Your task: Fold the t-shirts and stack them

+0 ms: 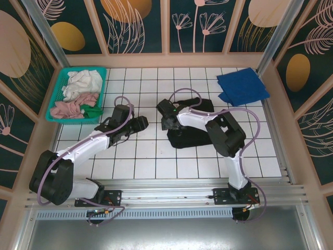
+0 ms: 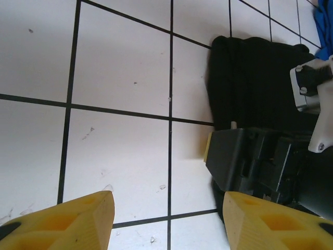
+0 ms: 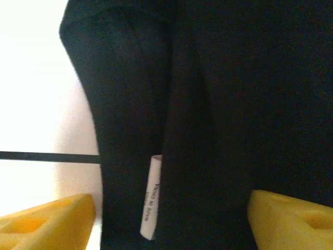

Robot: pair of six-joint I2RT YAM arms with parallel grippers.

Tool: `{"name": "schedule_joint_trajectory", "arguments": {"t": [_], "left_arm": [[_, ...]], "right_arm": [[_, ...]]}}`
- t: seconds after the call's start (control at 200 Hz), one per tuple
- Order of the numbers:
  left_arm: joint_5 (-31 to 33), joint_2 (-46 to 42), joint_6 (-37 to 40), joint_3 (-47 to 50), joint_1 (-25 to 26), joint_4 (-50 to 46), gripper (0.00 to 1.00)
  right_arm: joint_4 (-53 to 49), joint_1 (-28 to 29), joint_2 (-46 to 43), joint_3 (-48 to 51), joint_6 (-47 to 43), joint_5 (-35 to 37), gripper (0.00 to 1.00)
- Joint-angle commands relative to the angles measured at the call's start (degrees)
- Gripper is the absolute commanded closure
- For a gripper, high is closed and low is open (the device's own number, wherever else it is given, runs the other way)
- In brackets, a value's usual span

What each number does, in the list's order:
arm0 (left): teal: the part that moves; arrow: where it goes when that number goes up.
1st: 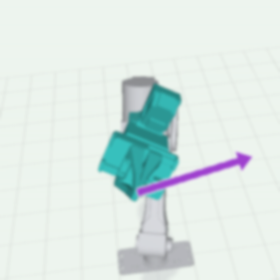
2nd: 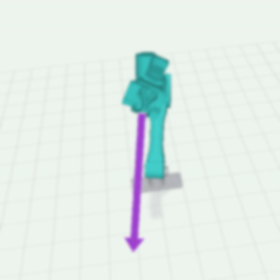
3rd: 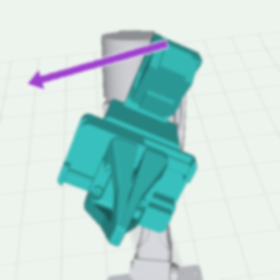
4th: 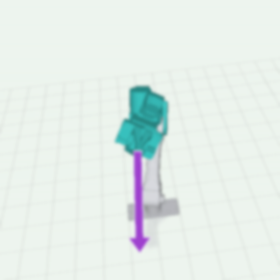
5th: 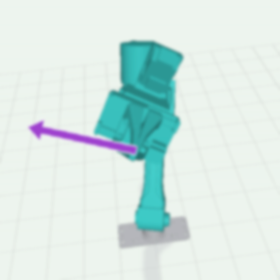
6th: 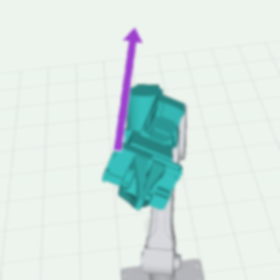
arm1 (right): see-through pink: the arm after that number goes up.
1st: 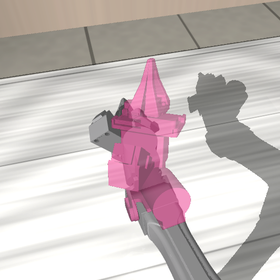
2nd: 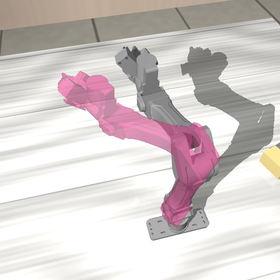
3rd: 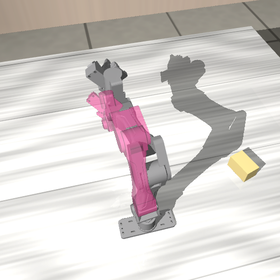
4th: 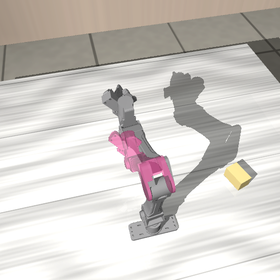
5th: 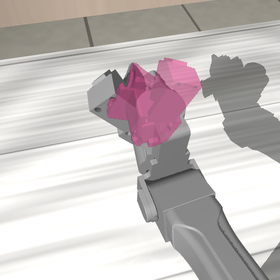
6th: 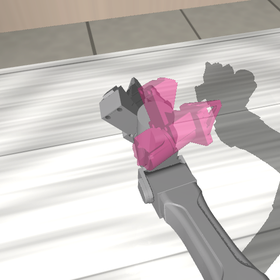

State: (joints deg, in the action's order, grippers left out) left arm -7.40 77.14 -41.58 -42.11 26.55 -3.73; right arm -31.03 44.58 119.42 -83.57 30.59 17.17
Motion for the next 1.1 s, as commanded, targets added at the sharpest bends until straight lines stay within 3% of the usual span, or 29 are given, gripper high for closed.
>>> {"name": "schedule_joint_trajectory", "arguments": {"t": [0.0, 0.16, 0.35, 0.55, 0.846, 1.096], "left_arm": [[2.1, -1.4, 1.9, 1.9, -0.7, -1.9, 0.42], [2.6, -2.5, 2.2, 3.0, -1.0, -2.1, 0.40], [2.8, -3.3, 3.1, 3.0, -1.2, -2.9, 0.40], [2.9, -3.4, 3.4, 2.5, -1.2, -3.3, 0.39], [2.5, -2.9, 3.6, 2.0, -1.2, -3.3, 0.40], [1.8, -2.7, 3.6, 1.5, -1.2, -3.2, 0.40]], "right_arm": [[-8.0, 1.4, 4.1, -4.0, 2.7, 9.1, 0.22], [-9.8, 1.6, 7.0, -4.8, 4.2, 9.0, 0.38], [-5.4, 0.3, 4.2, 1.7, 4.6, 5.3, 0.74], [-4.6, -0.7, -3.7, 5.4, 3.9, 5.6, 1.00], [-3.5, -5.4, -13.8, 9.5, -1.9, 8.7, 1.00], [4.2, -12.9, -25.0, 15.9, -5.7, -2.1, 1.00]]}}
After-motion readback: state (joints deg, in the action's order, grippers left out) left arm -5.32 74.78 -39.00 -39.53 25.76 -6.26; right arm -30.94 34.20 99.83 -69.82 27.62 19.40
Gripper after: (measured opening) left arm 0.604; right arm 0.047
